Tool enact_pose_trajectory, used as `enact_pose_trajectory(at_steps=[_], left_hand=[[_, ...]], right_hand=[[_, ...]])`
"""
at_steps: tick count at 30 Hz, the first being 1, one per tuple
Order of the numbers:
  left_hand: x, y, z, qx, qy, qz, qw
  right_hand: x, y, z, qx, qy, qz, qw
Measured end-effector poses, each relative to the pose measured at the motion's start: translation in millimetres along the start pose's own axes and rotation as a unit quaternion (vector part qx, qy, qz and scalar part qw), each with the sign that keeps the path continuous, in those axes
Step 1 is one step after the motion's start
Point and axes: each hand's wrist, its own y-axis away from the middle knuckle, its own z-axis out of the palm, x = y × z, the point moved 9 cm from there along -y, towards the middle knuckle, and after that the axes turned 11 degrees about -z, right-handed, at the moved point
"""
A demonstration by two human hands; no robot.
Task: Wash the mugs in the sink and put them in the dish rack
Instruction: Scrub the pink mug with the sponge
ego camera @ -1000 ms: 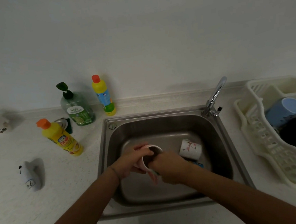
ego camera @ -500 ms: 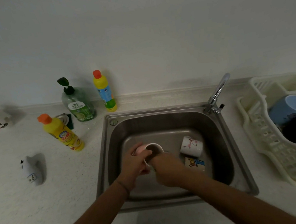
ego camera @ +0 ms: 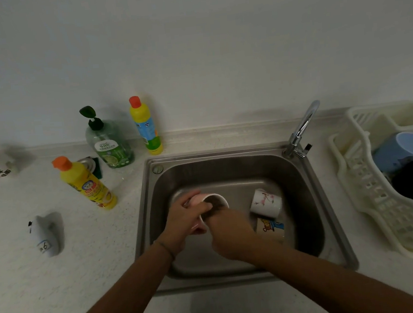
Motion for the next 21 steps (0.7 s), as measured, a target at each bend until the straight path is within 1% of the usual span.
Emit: enact_pose_trajectory(at_steps=[2,3,4,7,8,11,12,14,15,16,17,19,21], left_hand=[[-2.8,0.4,4.1,0.007,0.024,-0.010,1.000],[-2.8,-0.4,4.0,0.007,0.023,-0.015,1.000],[-1.9,-1.4,2.4,0.005,0.017,-0.017,1.000],[0.0,-5.2,-3.0,-0.012,-0.020,-0.019,1.000],[1.0,-4.0,-1.2,-0.013,-0.026,-0.016,0.999],[0.8,-0.9,4.6,0.002,-0.017,-0.013,1.000],[0.2,-0.7,5.0,0.002,-0.022,-0.018,1.000],[-0.7,-4.1,2.6,-0.027,-0.044,-0.042,0.998],[-1.1,-6.0,0.8,-0.048,-0.060,-0.056,0.995],[-1.3,-6.3,0.3,-0.068,-0.075,-0.067,0.993],[-0.5,-5.4,1.4,-0.083,-0.080,-0.074,0.991],[2.3,-3.4,5.3,-0.102,-0.056,-0.073,0.991],[2.4,-2.7,5.8,-0.110,0.009,-0.065,0.992]], right_hand=[[2.1,-4.5,-7.7,0.050,-0.081,0.049,0.994],[2.0,-3.1,-10.5,0.052,-0.101,0.055,0.992],[0.9,-1.8,-10.1,0.040,-0.082,0.034,0.995],[0.7,3.6,1.5,-0.004,0.030,-0.043,0.999],[2.0,3.0,3.8,0.004,0.024,-0.033,0.999],[3.3,-2.0,-4.7,0.065,-0.088,0.054,0.993],[2.5,-2.3,-5.4,0.070,-0.111,0.055,0.990],[0.7,-0.5,-4.6,0.051,-0.067,-0.002,0.996],[-0.1,1.7,-2.8,0.025,-0.028,-0.031,0.999],[-1.5,3.9,-1.0,0.006,0.013,-0.065,0.998],[-0.4,4.4,0.4,0.004,0.028,-0.080,0.996],[-0.6,2.7,-5.1,0.026,0.012,-0.076,0.997],[2.3,0.4,-12.1,0.061,-0.011,-0.056,0.997]])
